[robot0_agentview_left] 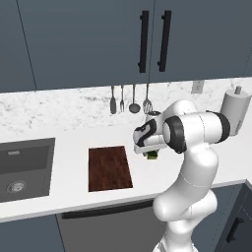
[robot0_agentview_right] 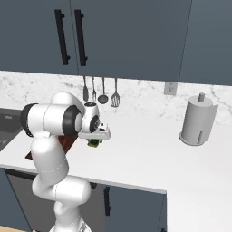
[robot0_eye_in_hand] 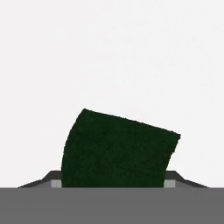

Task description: Pick up the sponge from the counter and clean the cutting board by briefly scrubbing or pressing down on the cutting board. Once finished, release the sponge.

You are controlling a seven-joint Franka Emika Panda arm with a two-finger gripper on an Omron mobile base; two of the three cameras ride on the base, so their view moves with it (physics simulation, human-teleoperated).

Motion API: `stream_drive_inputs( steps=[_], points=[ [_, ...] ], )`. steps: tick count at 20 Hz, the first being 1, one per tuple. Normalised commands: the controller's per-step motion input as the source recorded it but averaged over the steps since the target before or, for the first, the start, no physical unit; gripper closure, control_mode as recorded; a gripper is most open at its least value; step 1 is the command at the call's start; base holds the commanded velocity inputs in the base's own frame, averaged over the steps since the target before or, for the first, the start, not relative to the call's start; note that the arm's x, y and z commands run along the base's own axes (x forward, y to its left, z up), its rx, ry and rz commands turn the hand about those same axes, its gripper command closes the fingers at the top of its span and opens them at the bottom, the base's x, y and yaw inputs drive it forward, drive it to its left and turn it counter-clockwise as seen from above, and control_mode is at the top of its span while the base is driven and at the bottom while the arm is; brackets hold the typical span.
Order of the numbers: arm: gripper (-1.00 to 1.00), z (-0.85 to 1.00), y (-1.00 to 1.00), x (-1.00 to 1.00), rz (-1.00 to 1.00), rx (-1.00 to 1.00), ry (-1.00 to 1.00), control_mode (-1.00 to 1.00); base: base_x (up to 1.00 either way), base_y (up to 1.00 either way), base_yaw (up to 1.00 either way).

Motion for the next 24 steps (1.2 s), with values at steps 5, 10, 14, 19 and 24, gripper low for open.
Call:
stream_drive_inputs(
  steps=[5, 10, 14, 19, 24],
  points=[
    [-1.0, 0.0, 0.0, 0.0, 0.0, 0.0, 0.0, -1.0, 0.0, 0.0, 0.0],
    [-1.0, 0.01, 0.0, -0.26, 0.0, 0.0, -0.04, -1.0, 0.0, 0.0, 0.0],
    [-1.0, 0.19, -0.01, -0.84, 0.0, 0.0, -0.2, -1.0, 0.0, 0.0, 0.0],
    [-1.0, 0.39, 0.0, -0.67, 0.0, 0.0, -0.15, -1.0, 0.0, 0.0, 0.0],
    [-1.0, 0.68, 0.04, -0.1, -0.01, 0.0, -0.04, -1.0, 0.0, 0.0, 0.0]
  ],
)
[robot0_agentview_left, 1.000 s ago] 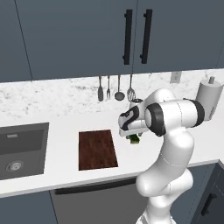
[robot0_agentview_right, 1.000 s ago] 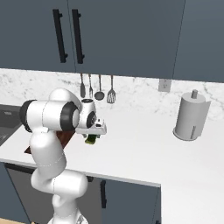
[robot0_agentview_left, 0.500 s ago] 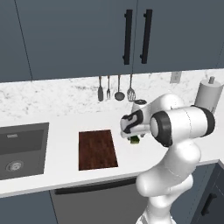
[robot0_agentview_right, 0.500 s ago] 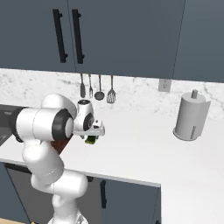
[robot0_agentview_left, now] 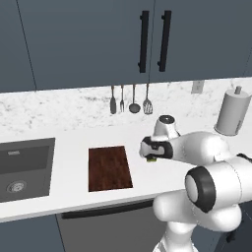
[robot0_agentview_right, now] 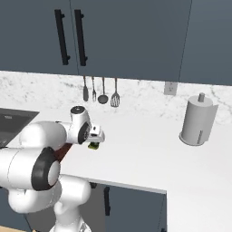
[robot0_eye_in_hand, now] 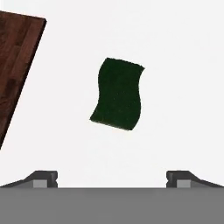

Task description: Pick up the sponge from the counter and clean the cutting board by briefly scrubbing or pressing down on the cutting board. Once finished, release the sponge.

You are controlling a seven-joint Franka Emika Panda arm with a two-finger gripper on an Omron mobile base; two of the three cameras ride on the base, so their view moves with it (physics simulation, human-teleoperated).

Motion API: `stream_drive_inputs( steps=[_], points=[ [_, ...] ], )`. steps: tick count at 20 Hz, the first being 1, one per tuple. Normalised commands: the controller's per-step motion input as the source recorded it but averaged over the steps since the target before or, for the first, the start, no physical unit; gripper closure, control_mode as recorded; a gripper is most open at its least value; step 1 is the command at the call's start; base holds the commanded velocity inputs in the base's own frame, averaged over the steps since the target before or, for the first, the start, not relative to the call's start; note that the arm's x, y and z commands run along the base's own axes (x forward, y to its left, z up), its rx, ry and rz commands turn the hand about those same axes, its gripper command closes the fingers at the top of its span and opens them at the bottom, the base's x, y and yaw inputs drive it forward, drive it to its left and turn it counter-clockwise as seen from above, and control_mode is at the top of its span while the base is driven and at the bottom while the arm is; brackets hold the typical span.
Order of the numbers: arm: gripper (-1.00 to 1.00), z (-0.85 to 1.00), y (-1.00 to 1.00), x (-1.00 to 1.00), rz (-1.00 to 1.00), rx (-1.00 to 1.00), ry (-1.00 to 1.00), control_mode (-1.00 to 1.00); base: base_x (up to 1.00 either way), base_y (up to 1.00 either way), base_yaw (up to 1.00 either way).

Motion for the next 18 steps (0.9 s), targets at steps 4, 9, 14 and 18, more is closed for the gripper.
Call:
stream_drive_inputs(
  steps=[4, 9, 14, 18],
  points=[
    [-1.0, 0.87, 0.0, -0.07, -0.03, 0.0, 0.0, -1.0, 0.0, 0.0, 0.0],
    [-1.0, 0.69, 0.0, -0.49, -0.06, 0.0, 0.0, -1.0, 0.0, 0.0, 0.0],
    [-1.0, 0.48, 0.0, -0.75, -0.02, 0.0, 0.0, -1.0, 0.0, 0.0, 0.0],
    [-1.0, 0.53, 0.0, -0.62, 0.0, 0.0, -0.03, -1.0, 0.0, 0.0, 0.0]
  ],
)
